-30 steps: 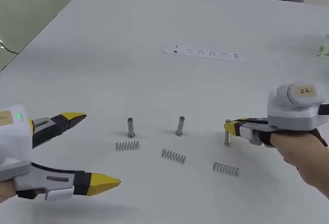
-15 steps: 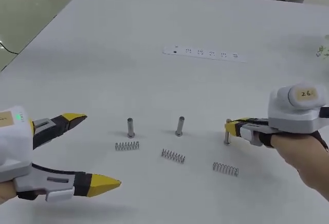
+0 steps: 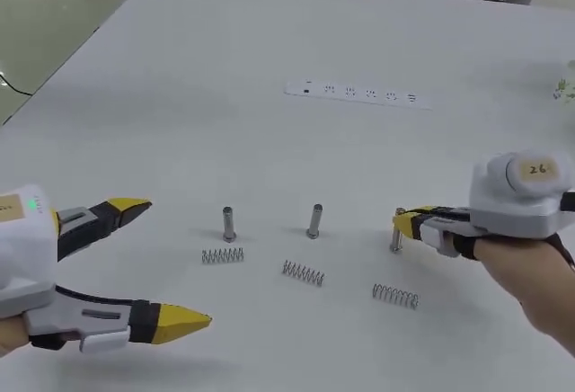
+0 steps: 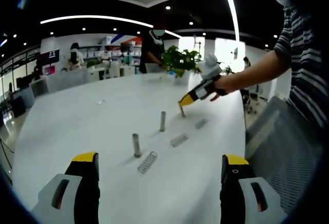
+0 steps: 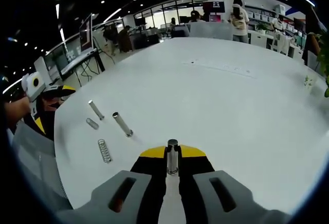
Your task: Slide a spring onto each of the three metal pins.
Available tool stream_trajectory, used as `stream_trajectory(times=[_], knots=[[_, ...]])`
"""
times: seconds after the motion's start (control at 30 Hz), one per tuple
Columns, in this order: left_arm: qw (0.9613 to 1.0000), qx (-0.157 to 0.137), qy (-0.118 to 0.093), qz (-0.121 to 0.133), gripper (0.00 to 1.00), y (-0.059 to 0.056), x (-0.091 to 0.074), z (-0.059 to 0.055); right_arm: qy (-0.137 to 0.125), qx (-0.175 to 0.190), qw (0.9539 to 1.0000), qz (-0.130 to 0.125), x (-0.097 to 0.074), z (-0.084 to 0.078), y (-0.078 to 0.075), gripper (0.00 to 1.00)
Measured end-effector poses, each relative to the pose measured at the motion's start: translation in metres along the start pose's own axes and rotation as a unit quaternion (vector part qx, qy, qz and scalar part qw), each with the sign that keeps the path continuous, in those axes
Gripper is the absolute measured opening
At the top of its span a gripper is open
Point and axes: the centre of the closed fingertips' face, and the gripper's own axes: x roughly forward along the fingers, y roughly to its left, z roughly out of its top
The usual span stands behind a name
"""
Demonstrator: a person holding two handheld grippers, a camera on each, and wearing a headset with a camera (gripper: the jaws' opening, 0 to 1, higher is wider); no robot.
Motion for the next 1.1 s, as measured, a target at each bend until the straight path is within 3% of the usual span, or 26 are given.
stream_trajectory(times=[0.53,1.1], knots=[[1.0,0.001,0.001,0.001,0.96,-0.001,-0.001,-0.001,-0.018,-0.005,0.9998,-0.01,-0.009,-0.006,-0.001,0.05],[1.0,-0.002,-0.006,-0.001,0.96,-0.003,-0.002,0.004,-0.012,-0.043,0.9989,-0.017,-0.016,-0.012,0.003,0.05]])
